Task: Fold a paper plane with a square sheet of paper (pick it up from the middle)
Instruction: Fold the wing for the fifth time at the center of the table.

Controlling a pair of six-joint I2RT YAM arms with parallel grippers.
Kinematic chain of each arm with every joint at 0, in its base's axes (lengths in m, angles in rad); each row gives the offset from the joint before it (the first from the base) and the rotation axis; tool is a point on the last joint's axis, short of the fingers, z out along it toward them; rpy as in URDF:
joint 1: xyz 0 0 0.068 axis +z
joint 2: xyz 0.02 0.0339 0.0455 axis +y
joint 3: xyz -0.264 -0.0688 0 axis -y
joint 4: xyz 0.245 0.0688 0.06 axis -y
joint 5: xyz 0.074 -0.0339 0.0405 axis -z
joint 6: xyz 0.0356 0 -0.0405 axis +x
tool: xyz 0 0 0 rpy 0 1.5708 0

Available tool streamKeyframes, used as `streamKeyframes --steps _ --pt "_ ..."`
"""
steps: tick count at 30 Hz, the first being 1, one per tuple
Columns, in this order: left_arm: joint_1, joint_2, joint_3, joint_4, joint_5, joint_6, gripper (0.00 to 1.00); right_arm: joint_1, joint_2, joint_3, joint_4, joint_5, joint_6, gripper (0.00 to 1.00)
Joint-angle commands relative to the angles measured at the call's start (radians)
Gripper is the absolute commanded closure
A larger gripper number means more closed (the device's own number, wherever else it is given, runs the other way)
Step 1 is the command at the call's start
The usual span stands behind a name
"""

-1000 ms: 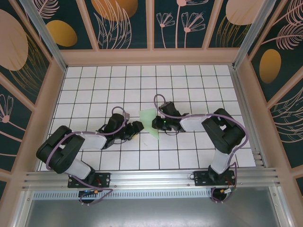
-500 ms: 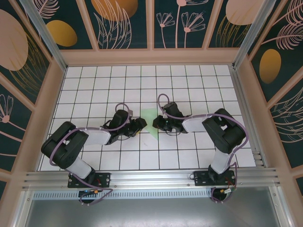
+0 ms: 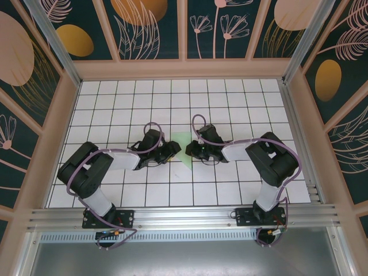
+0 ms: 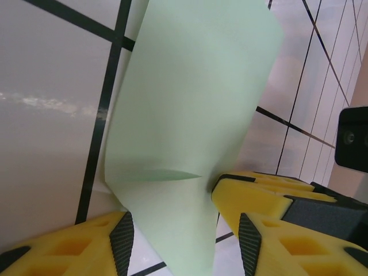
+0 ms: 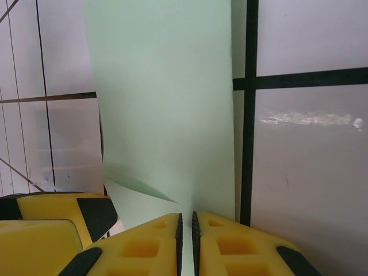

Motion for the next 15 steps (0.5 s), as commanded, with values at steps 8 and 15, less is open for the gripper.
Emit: streamKeyframes --steps 8,15 --pt "-0.006 0.022 0.032 0.001 0.023 0.004 0.50 -0.009 0.021 -0.043 -0.097 0.016 0.000 0.84" --pt "-0.007 -0.032 0.038 -0.193 -0.110 0.083 0.47 -0.009 0.014 -0.036 -0.127 0.044 -0.012 0.84"
